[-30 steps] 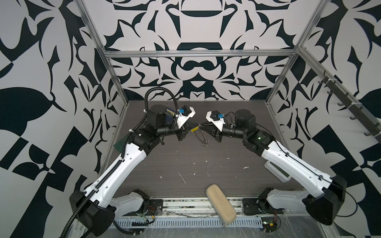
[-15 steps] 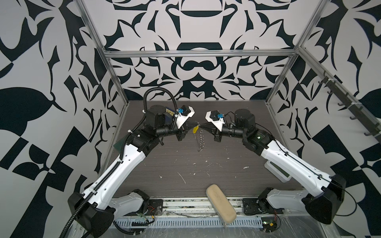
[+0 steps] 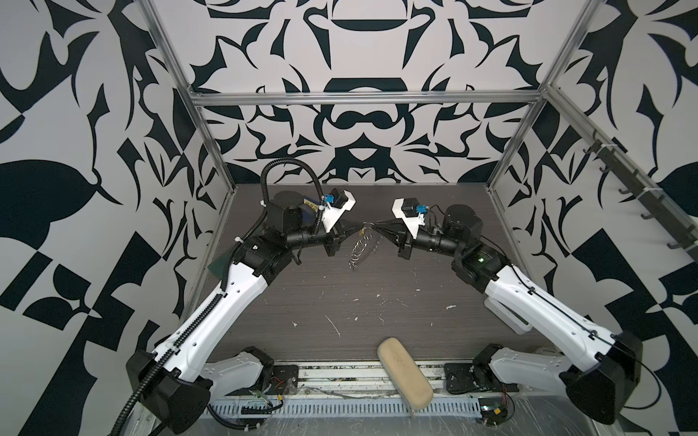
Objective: Remove the keys from the keyring
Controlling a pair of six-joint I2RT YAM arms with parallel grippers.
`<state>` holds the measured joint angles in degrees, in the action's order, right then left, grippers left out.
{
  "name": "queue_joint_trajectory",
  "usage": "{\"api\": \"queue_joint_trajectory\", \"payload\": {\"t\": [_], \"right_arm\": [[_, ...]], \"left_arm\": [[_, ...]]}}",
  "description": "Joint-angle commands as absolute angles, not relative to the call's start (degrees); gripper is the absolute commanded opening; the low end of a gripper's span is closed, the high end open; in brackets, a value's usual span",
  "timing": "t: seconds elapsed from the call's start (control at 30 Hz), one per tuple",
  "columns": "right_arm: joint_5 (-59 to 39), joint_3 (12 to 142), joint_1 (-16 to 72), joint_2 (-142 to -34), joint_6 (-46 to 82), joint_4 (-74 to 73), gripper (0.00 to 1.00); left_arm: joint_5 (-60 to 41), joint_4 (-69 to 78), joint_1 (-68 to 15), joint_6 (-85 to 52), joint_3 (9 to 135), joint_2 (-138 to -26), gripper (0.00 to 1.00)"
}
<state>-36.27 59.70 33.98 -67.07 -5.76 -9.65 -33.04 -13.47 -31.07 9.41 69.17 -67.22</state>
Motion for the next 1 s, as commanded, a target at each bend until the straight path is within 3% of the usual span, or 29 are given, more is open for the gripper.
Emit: {"api": "queue_joint_trajectory", "payload": {"t": [0.0,0.53,0.77,0.97], "right_arm": [[-38.4,61.0,33.3,-64.4,-0.6,-22.8,0.00],[-39.3,62.0,33.1,-65.1,3.5,-27.5,0.00],[-36.8,60.1,32.1,-62.7,-0.4,-22.4,0.00],[-33.3,55.9,31.1,-59.3,-2.2,-19.1,0.00]], "left_arm": [[-31.6,-14.4,-29.6,7.9,70.1,-68.1,0.00],[-33.2,-12.9,-29.5,4.5,70.5,-72.6,0.00],[-25.8,-16.0,-28.9,6.6,70.4,-71.3,0.00],[-25.1,-21.2,-27.2,10.4,70.4,-72.1,0.00]]}}
